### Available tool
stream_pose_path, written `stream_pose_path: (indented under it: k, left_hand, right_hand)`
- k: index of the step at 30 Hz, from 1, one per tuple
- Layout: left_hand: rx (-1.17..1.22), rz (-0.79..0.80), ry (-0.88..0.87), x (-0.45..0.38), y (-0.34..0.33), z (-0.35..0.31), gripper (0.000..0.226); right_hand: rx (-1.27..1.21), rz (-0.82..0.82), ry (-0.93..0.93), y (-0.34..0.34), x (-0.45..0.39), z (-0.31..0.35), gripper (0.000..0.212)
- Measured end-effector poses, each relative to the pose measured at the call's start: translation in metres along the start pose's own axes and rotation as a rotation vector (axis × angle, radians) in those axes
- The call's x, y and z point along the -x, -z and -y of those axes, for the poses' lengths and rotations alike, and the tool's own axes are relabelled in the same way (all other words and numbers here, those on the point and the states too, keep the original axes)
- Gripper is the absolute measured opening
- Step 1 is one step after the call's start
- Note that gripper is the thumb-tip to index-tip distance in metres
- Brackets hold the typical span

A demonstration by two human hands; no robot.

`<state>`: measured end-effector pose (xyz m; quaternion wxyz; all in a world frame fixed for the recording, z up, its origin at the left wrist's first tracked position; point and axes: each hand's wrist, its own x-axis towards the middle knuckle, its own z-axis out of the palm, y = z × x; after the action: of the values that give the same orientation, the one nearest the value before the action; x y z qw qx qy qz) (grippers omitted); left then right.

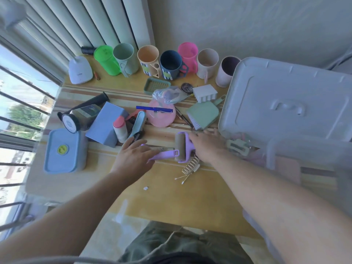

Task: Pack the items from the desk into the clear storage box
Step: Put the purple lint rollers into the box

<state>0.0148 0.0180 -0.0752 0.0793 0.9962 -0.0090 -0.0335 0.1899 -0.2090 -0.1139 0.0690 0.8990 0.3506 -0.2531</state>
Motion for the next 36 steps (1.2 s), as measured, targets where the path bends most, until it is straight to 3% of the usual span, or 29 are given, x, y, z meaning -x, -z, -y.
stream_pose_path:
  k: [3, 6, 9, 12, 17, 21, 27, 36]
  left_hand:
    - [0.04, -0.026, 0.049, 0.001, 0.018, -0.016, 0.028]
    - [0.052, -0.103, 0.079, -0.004, 0.041, -0.041, 0.013]
    - [0.145, -0.241, 0.018, -0.017, 0.068, -0.086, 0.011]
    - [0.216, -0.324, -0.108, -0.045, 0.092, -0.151, 0.024]
    - [0.274, -0.415, -0.326, -0.103, 0.113, -0.276, 0.031]
    - [0.288, -0.389, -0.499, -0.129, 0.103, -0.355, 0.03]
    - [0.254, -0.214, -0.585, -0.131, 0.068, -0.411, 0.033]
    - [0.174, 0.067, -0.465, -0.112, 0.03, -0.425, 0.035]
  right_hand:
    - [-0.109, -0.102, 0.031, 0.007, 0.009, 0.001, 0.033]
    - [-0.314, -0.307, 0.063, 0.041, 0.036, -0.018, 0.033]
    - [-0.566, -0.623, 0.075, 0.09, 0.09, -0.075, 0.028]
    - [-0.657, -0.727, 0.018, 0.11, 0.166, -0.16, 0.029]
    - [-0.619, -0.485, -0.207, 0.051, 0.29, -0.282, 0.026]
    - [-0.537, -0.195, -0.268, -0.028, 0.337, -0.328, 0.015]
    - [-0.511, 0.124, -0.279, -0.12, 0.322, -0.321, 0.012]
    - [-0.698, 0.276, -0.121, -0.143, 0.294, -0.311, 0.031]
